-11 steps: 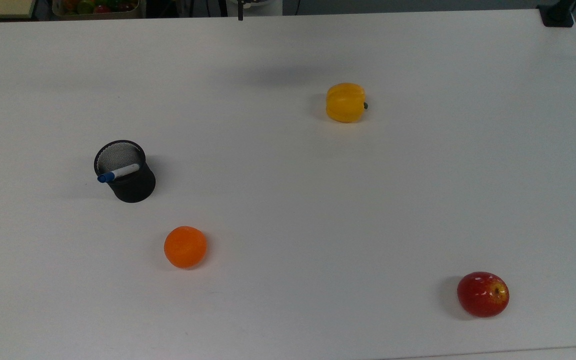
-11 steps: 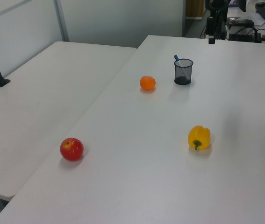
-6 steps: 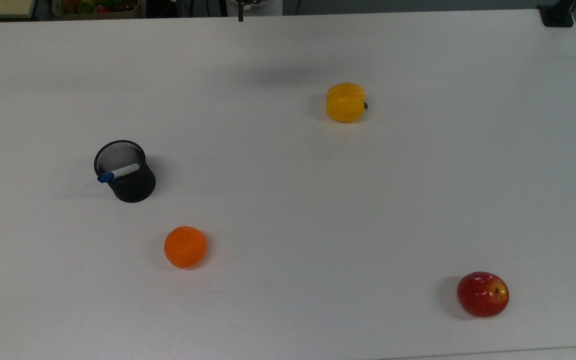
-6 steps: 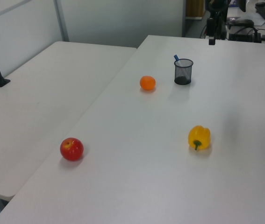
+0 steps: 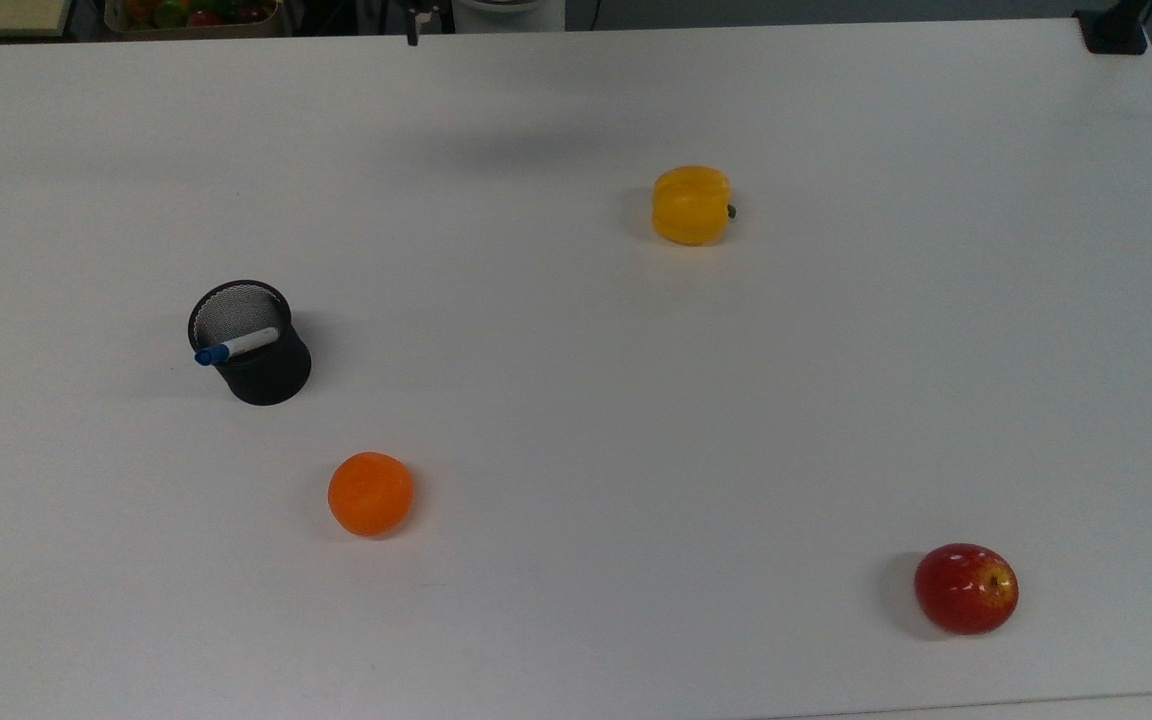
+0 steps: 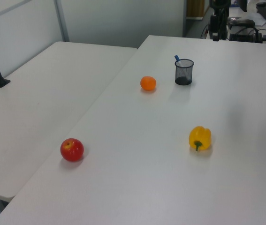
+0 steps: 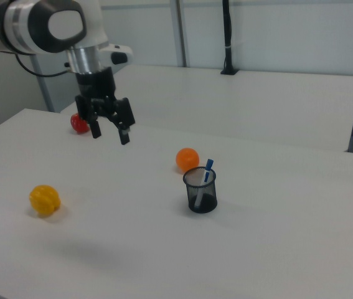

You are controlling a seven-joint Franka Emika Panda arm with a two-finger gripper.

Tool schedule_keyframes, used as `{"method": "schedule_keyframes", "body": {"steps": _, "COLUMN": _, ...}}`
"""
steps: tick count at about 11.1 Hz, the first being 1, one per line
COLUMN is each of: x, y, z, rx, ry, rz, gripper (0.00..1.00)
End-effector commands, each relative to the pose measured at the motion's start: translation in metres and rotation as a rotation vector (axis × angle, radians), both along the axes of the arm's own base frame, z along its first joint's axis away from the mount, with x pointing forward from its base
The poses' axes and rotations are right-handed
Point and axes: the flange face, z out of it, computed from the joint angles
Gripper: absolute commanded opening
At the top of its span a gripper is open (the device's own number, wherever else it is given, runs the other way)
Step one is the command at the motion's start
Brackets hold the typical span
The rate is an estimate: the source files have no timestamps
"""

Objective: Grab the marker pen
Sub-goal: 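Move the open gripper over the black mesh pen cup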

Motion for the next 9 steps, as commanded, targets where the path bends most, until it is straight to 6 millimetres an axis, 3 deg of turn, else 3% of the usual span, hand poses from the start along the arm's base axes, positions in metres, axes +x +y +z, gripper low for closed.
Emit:
{"method": "schedule_keyframes", "body": {"steps": 1, "x": 0.019, "y": -0.047, "z": -0.009, "rx": 0.001, "ry": -0.072, "rz": -0.023, "gripper": 1.0}}
{"method": "schedule_keyframes", "body": {"steps": 4, "x": 0.05, "y": -0.084, "z": -0.039, "rx": -0.011, "ry": -0.18, "rz": -0.076, "gripper": 1.0}}
{"method": "schedule_keyframes", "body": {"steps": 9, "x": 0.102, "y": -0.099, "z": -0.094, "rx": -0.04, "ry": -0.366, "rz": -0.07, "gripper": 1.0}}
